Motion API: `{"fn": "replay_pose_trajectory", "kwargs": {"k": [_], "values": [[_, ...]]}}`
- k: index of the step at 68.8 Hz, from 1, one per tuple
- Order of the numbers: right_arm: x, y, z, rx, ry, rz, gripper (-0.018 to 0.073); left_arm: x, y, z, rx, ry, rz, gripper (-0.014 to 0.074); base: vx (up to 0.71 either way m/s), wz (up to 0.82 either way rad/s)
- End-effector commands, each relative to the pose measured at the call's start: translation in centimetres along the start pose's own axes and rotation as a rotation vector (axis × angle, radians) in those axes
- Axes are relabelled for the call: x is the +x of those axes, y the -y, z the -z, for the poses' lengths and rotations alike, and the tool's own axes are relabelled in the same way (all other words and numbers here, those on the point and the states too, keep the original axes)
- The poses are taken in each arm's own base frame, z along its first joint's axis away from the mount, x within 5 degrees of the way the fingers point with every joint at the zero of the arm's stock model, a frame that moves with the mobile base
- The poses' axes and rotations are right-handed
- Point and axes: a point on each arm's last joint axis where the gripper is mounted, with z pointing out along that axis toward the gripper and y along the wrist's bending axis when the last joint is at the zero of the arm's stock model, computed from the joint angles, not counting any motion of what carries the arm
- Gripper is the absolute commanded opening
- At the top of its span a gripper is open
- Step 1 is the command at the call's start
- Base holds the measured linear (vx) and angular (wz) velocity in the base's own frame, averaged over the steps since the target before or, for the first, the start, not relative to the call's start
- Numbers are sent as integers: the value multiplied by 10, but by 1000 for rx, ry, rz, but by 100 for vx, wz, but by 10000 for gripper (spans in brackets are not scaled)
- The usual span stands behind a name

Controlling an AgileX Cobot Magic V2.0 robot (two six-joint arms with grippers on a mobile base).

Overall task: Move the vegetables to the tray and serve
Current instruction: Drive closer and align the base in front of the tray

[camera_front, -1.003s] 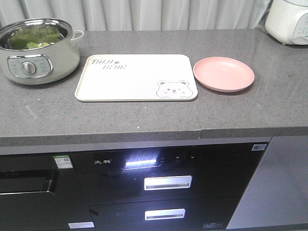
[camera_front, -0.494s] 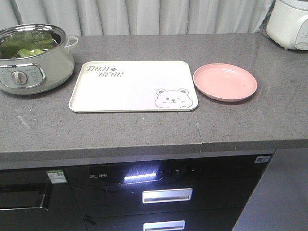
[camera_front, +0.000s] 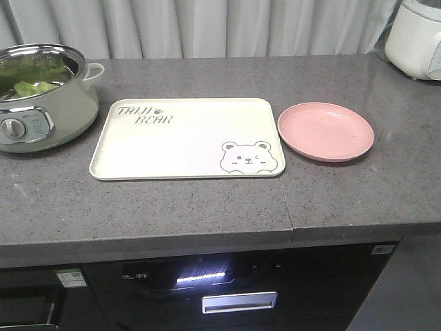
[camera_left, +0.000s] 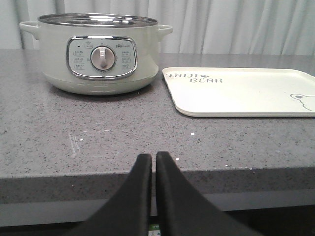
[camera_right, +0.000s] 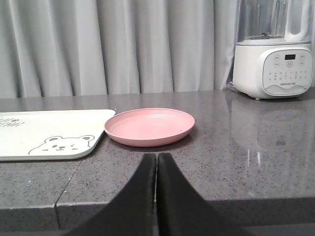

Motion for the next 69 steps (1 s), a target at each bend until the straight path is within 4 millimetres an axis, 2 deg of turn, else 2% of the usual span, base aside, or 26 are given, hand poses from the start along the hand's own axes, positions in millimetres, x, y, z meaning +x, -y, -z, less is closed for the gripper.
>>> {"fn": "replay_pose_trajectory", "kwargs": {"k": [1, 69], "values": [[-2, 0, 0, -3, 67, 5, -3, 0, 1, 0, 18, 62, 8, -6, 9, -1], [-2, 0, 0, -3, 67, 5, -3, 0, 1, 0, 18, 62, 8, -6, 6, 0]]}}
